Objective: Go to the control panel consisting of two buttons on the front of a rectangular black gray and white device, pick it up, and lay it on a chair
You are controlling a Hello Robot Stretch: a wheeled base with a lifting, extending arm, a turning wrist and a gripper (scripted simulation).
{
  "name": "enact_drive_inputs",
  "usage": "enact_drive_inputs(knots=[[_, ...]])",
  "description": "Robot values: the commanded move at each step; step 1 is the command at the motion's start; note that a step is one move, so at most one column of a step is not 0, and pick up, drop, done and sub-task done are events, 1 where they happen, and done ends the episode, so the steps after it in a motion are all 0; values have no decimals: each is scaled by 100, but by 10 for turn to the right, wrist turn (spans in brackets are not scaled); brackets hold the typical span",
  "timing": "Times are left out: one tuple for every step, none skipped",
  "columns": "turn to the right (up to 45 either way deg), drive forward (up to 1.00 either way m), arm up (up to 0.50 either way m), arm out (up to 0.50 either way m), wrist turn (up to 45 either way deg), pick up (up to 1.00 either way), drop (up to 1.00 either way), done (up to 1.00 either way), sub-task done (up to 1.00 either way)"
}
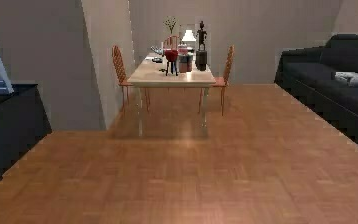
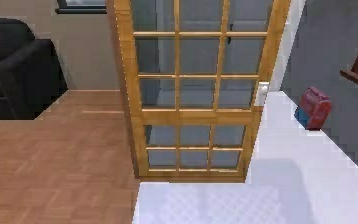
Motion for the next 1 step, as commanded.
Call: enact_drive_inputs(knots=[[330, 0, 0, 0, 0, 0, 0, 0, 0]])
